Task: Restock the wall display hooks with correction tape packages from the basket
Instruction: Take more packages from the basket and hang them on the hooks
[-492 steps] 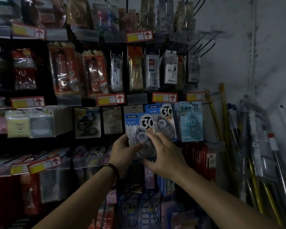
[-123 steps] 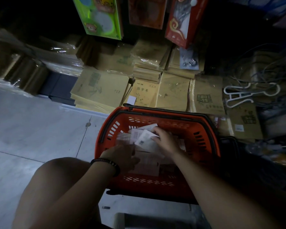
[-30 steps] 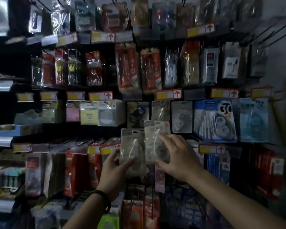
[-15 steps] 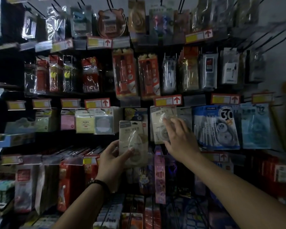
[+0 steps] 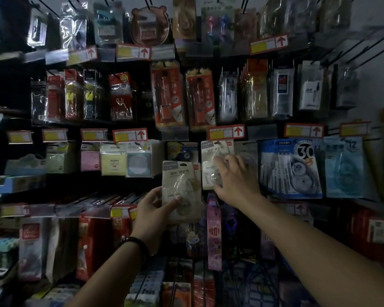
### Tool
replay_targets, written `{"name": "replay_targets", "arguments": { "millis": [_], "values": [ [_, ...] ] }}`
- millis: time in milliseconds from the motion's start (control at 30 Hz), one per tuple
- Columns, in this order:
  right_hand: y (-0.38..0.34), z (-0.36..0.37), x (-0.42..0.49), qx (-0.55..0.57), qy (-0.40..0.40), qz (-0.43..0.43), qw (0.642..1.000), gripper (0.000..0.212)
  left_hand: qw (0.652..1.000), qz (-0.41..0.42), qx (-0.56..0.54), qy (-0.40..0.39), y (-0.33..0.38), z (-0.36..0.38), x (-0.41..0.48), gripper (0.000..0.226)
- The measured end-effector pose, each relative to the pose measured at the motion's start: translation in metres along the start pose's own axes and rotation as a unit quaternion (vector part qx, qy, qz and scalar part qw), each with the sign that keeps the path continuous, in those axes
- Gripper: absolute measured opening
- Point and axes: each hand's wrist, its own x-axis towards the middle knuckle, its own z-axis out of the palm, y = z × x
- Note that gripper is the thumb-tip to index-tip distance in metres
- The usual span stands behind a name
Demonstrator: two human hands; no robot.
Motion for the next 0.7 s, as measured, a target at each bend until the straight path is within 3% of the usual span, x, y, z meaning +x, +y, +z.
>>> {"name": "replay_targets", "arguments": {
  "millis": [200,333,400,500,700],
  "values": [
    [-0.003,0.011,0.004,0.005,-0.020,0.018,1.000,0.077,1.000,0.000,0.001,0.020,-0.001,0.006,0.001,0.034],
    [-0.010,0.006,-0.020,0.113,0.061,-0.052,0.990,0.062,1.000,0.006,-0.001,0.024,-0.003,0.012,0.003,0.033],
    [-0.016,0.003,-0.039,0.165,0.067,-0.113,0.977,0.077,1.000,0.004,-0.001,0.017,-0.004,0.017,0.003,0.034],
    [-0.022,0.006,-0.059,0.150,0.064,-0.165,0.973,0.098,1.000,0.002,0.001,0.008,-0.007,0.028,0.004,0.031],
    [-0.011,0.013,-0.062,0.102,0.088,-0.152,0.979,0.094,0.999,0.003,0.001,-0.038,-0.010,0.041,0.004,0.032]
  ]
}}
